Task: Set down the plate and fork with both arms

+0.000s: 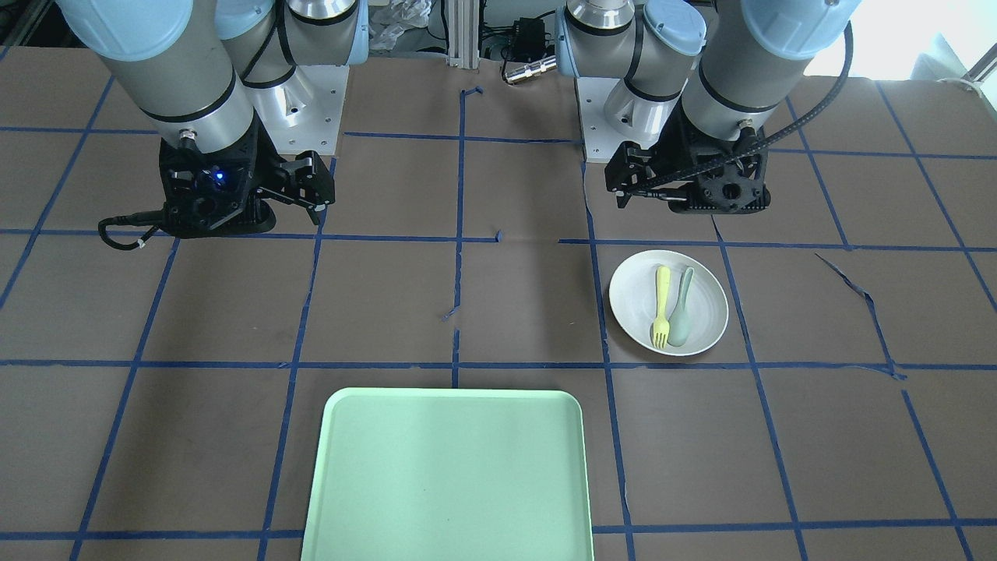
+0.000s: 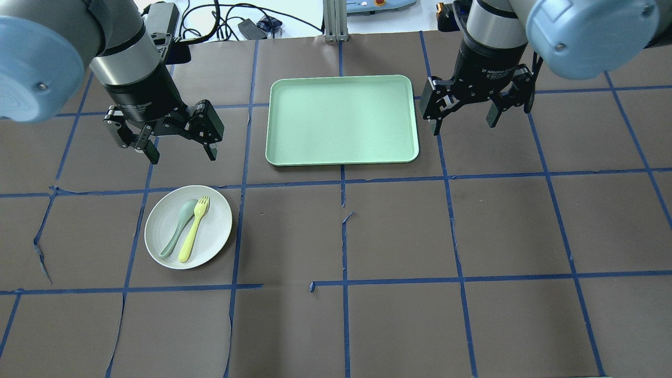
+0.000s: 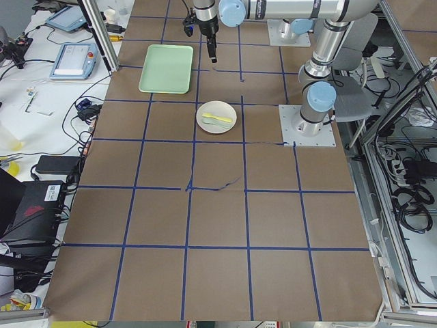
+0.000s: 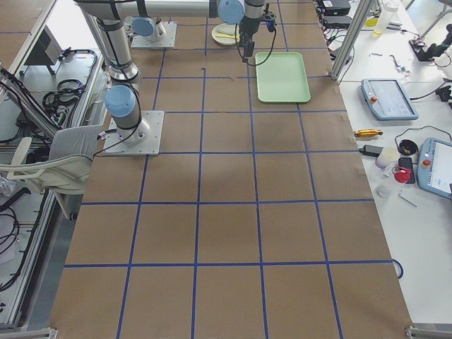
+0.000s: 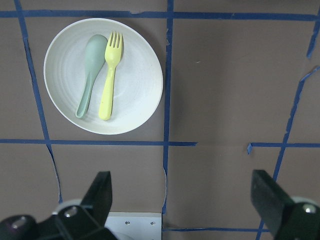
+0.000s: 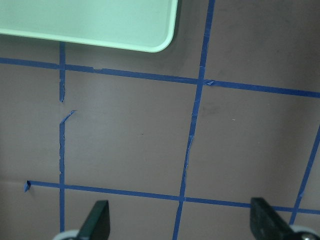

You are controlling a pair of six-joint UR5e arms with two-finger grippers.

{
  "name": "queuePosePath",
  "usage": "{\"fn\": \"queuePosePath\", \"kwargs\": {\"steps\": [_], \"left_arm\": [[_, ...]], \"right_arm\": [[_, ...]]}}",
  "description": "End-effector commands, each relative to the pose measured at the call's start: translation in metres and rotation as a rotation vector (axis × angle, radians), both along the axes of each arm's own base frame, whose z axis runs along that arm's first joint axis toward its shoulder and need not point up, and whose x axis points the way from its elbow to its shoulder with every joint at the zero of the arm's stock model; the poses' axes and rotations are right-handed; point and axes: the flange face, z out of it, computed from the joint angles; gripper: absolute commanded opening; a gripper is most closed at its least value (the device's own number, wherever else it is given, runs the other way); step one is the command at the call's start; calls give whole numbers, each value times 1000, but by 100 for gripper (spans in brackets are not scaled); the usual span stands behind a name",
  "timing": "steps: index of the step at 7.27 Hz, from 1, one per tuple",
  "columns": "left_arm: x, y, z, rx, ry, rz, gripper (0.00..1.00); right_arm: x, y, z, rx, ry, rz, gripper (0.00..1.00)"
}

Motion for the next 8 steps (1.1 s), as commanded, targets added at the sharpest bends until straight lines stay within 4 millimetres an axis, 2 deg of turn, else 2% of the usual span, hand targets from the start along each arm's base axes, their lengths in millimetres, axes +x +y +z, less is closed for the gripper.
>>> {"fn": "queuePosePath", "kwargs": {"steps": [1, 2, 3, 4, 8], "left_arm": [[1, 3, 10, -25, -3, 0, 100], [1, 2, 8, -25, -4, -3, 100], [2, 2, 6, -22, -3, -9, 100], [1, 3, 6, -22, -1, -12, 100], [-1, -3, -4, -30, -3, -11, 100]], "right_arm": [[1, -2, -4, 3, 11, -19, 100], [1, -2, -2, -4, 14, -17, 100], [2, 1, -10, 19, 13, -17, 100], [1, 0, -5, 10, 15, -15, 100], [-1, -14, -5, -71, -5, -29, 100]]}}
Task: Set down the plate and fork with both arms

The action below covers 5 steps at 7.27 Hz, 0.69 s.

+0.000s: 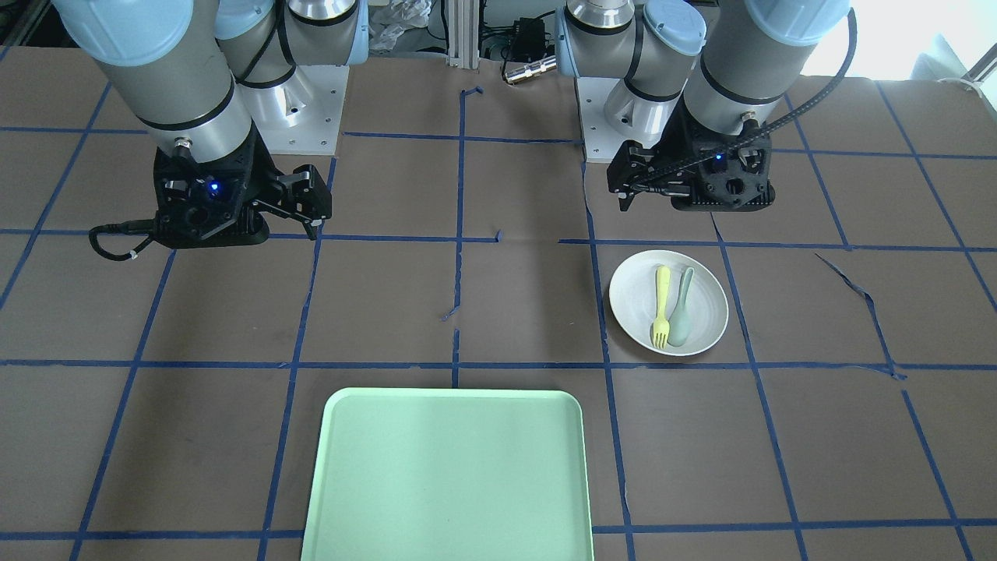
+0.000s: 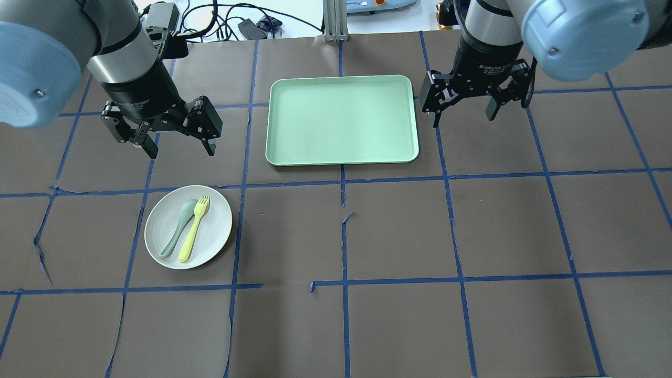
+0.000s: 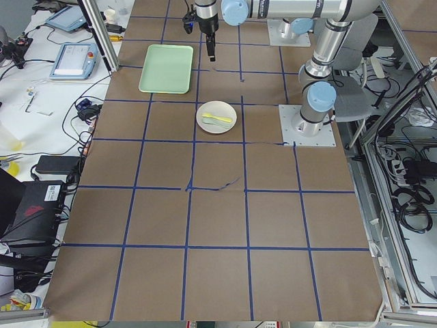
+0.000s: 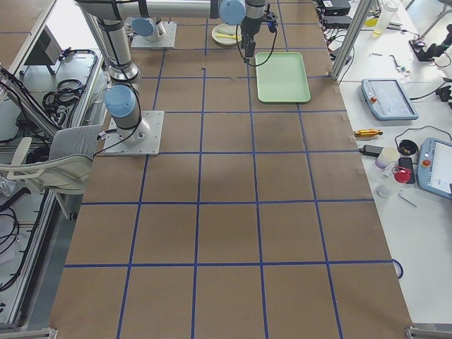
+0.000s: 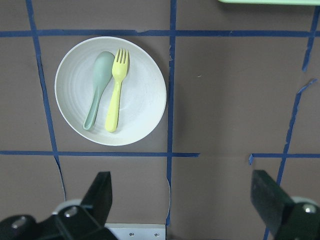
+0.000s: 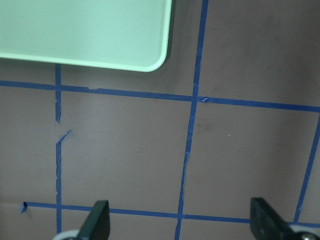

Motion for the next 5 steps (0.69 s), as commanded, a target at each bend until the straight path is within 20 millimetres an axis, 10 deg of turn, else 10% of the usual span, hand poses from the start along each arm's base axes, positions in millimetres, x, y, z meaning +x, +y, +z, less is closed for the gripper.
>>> {"fn": "queuePosePath", "kwargs": {"steps": [1, 5], "left_arm": [[0, -1, -3, 3, -2, -1, 100], [0, 4, -1, 1, 7, -1, 100]], "right_arm": [[-1, -5, 1, -38, 2, -52, 91], [1, -1, -5, -9, 2, -51, 100]]}}
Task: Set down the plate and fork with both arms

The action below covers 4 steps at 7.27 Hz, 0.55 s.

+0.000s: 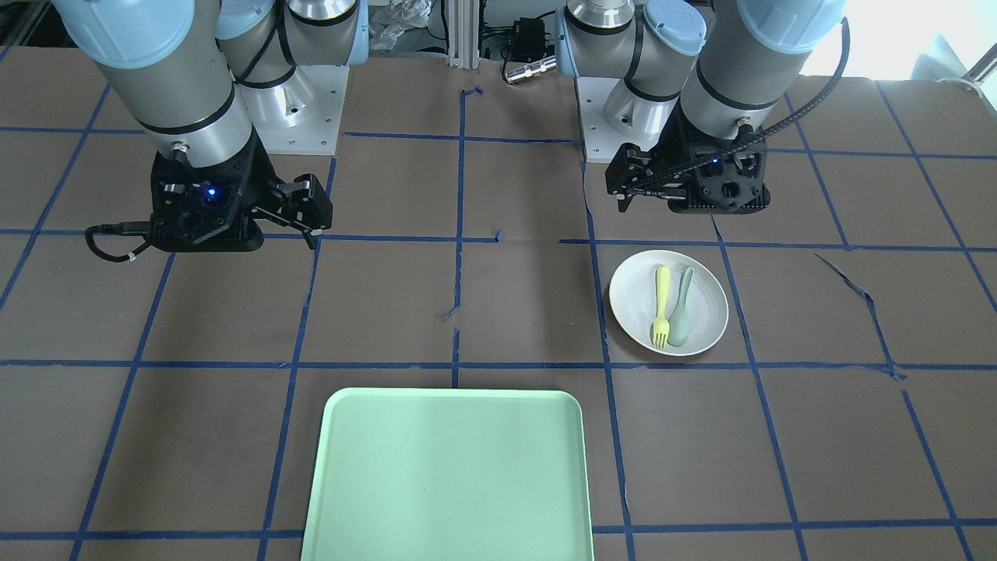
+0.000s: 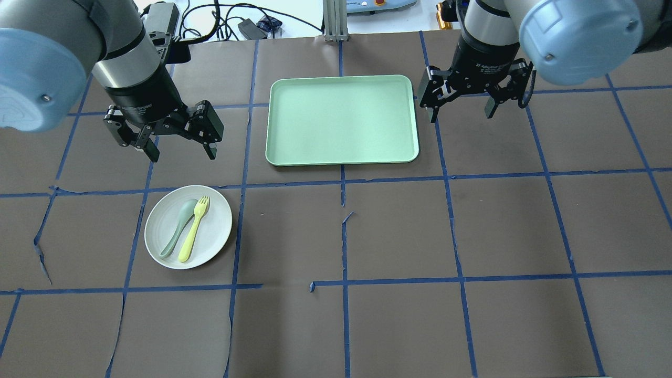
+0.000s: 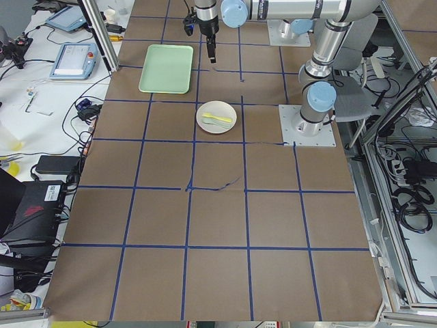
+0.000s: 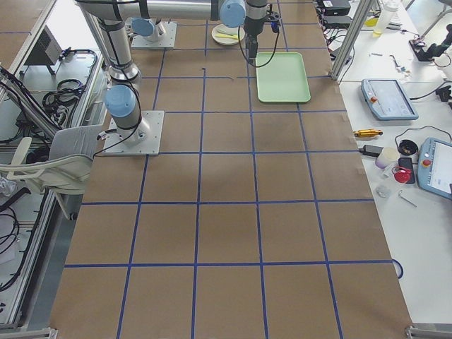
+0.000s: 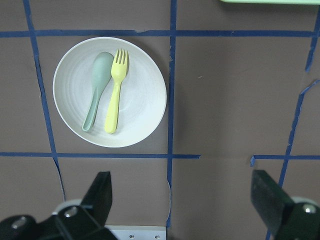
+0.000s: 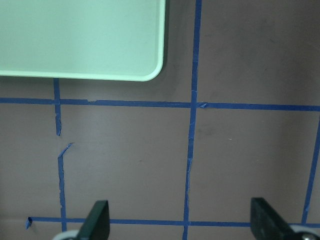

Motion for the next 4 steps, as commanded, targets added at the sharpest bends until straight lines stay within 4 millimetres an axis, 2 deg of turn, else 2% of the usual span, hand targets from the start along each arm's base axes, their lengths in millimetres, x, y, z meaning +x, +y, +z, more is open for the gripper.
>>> {"fn": "queuePosePath", "kwargs": {"steps": [1, 4], "left_arm": [[1, 2, 3, -6, -1, 0, 100], [-1, -3, -6, 11, 8, 1, 100]], "right_arm": [[0, 1, -1, 6, 0, 7, 100], [3, -1, -4, 12, -9, 12, 100]]}}
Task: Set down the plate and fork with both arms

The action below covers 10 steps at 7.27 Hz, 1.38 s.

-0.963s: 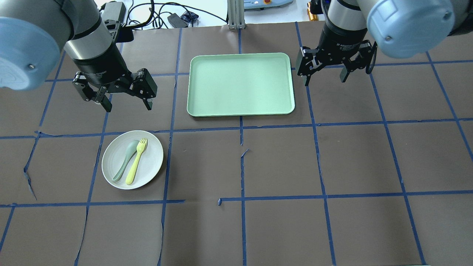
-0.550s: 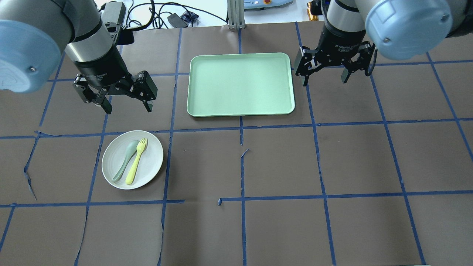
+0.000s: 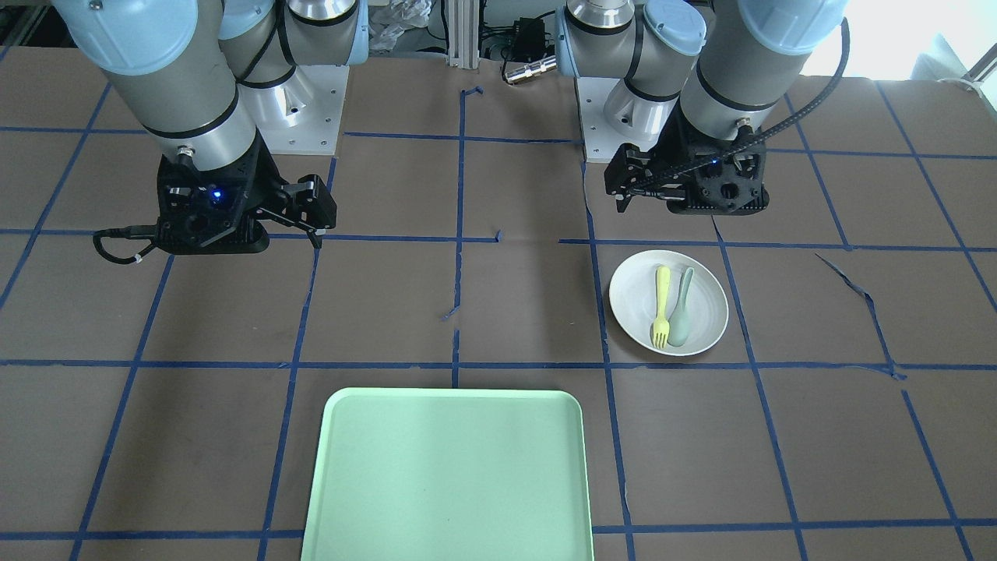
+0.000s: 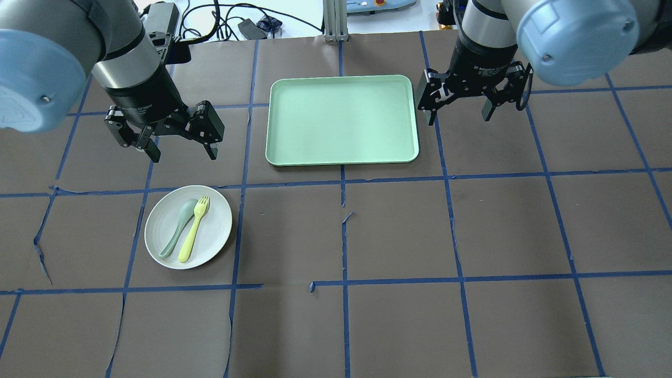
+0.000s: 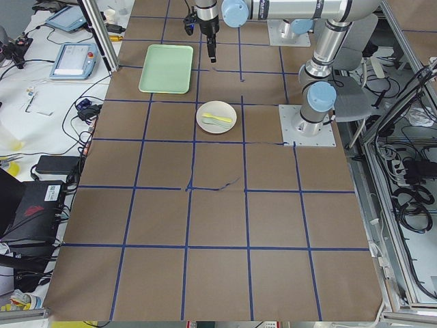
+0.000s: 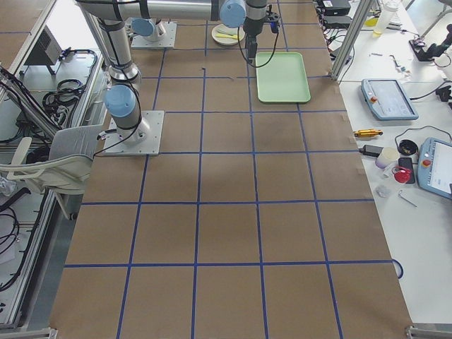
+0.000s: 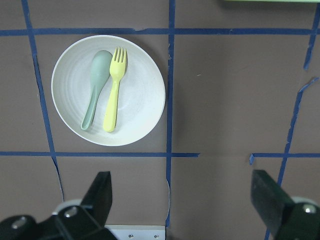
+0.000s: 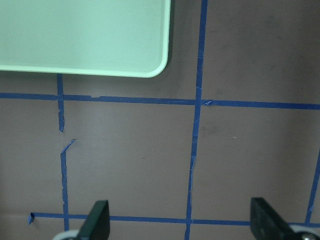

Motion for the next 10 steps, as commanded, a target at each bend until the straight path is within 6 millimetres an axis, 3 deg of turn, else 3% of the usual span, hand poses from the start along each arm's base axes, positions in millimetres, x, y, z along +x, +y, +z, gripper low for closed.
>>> {"fn": "queuePosePath", "kwargs": {"steps": [1, 6, 10], "left_arm": [[0, -1, -7, 14, -6, 5, 100], [1, 0, 1, -24, -12, 9, 100], [2, -5, -12, 1, -7, 0, 100]], "right_arm": [[1, -1, -2, 4, -1, 0, 100], [2, -5, -7, 7, 4, -6, 100], [1, -6, -10, 13, 8, -4, 100]]}}
